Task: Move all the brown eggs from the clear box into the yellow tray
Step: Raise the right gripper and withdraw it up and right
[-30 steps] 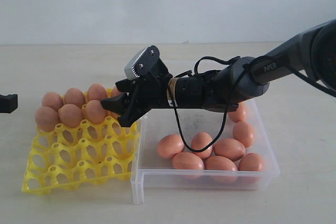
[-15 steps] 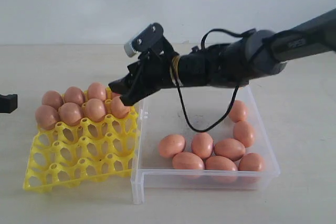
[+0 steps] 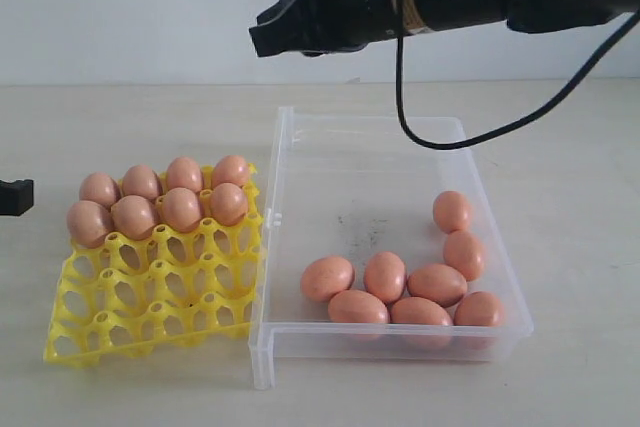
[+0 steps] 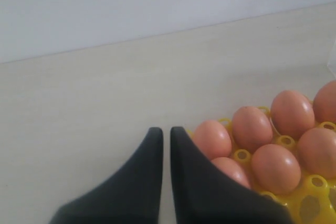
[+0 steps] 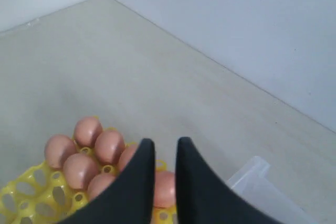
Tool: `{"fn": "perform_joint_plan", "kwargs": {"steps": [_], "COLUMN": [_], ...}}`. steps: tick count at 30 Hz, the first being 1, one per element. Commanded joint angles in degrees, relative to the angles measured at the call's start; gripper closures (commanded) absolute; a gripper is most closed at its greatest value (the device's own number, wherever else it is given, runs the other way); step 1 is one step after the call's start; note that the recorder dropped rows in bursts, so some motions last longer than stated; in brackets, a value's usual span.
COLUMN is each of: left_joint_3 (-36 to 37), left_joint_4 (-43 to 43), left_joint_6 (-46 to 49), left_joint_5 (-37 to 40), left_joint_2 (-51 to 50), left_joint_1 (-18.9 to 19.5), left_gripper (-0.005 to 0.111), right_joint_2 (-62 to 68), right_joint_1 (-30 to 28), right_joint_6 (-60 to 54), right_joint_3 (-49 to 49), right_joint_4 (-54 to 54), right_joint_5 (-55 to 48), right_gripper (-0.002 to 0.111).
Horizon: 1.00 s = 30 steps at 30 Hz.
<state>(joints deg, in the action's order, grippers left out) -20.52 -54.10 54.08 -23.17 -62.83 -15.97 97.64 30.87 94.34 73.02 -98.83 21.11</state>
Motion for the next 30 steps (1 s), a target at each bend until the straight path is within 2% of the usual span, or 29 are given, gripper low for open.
{"fn": "perform_joint_plan", "kwargs": {"steps": [1, 5, 11, 13, 16, 21, 25, 27, 30], "left_joint_3": [0.15, 0.15, 0.15, 0.15, 0.15, 0.15, 0.15, 0.15, 0.15], "left_joint_4": [0.09, 0.09, 0.09, 0.09, 0.09, 0.09, 0.09, 0.09, 0.09], "left_joint_6": [-0.03, -0.03, -0.03, -0.03, -0.03, -0.03, -0.03, -0.03, -0.03], "left_joint_5": [0.95, 1.22, 1.34, 1.07, 0.32, 0.61, 0.80, 1.47, 2.04], "left_joint_2": [0.45, 0.45, 0.45, 0.45, 0.45, 0.45, 0.45, 0.45, 0.45], "left_joint_1": [0.11, 0.11, 0.11, 0.11, 0.11, 0.11, 0.11, 0.11, 0.11], "left_gripper": [0.103, 0.103, 0.103, 0.103, 0.103, 0.103, 0.103, 0.103, 0.103], "right_joint_2": [-2.73, -2.94, -2.94, -2.94, -3.04, -3.16, -3.05, -2.02, 1.53], "right_joint_1": [-2.66, -4.59, -4.61, -4.61, -4.61, -4.61, -4.61, -4.61, -4.61], "right_joint_6": [1.27, -2.42, -14.51, -24.70, -40.30, -53.25, -75.40, -85.52, -89.08], "right_joint_3": [-2.30, -5.47, -11.39, -11.71, -11.71, -9.87, -4.77, -1.04, 6.00], "right_joint_4": [-1.12, -1.12, -0.28, 7.36, 16.42, 34.73, 64.39, 75.23, 82.67], "right_joint_5": [1.18, -6.22, -40.23, -48.78, -54.93, -51.24, -49.53, -55.15, -67.89], "right_gripper": [0.109, 0.109, 0.109, 0.109, 0.109, 0.109, 0.109, 0.109, 0.109]}}
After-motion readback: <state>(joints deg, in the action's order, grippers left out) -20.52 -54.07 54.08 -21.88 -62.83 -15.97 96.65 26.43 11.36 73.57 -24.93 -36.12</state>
